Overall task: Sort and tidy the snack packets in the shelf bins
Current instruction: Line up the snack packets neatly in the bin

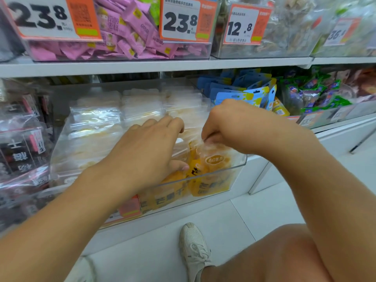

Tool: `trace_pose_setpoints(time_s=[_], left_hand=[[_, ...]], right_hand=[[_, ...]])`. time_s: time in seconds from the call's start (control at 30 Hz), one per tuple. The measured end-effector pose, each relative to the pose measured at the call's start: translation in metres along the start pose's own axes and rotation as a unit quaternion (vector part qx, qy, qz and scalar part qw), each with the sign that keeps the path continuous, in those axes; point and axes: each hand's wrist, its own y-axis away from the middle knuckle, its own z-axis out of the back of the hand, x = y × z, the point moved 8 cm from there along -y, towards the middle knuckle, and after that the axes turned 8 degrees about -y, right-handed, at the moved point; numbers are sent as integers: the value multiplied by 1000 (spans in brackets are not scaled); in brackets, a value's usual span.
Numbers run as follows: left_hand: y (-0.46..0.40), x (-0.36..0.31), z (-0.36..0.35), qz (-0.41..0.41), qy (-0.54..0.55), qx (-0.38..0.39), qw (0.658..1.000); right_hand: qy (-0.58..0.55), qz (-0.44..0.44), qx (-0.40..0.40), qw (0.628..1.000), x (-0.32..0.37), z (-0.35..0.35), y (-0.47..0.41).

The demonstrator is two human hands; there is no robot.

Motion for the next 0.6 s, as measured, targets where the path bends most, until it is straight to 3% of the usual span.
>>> trace_pose_setpoints(time_s=[0.2,0.37,0.6], left_hand=[[1,-1,-2,-3,-1,28,1000],[-5,2,3,32,79,8,996],[-26,4,3,88,149,-71,982]], right_hand=[[-131,-65,38,988,-30,-10,18],[-42,-56,-39,997,-28,21,21],[-40,-62,44,996,-19,-10,7]])
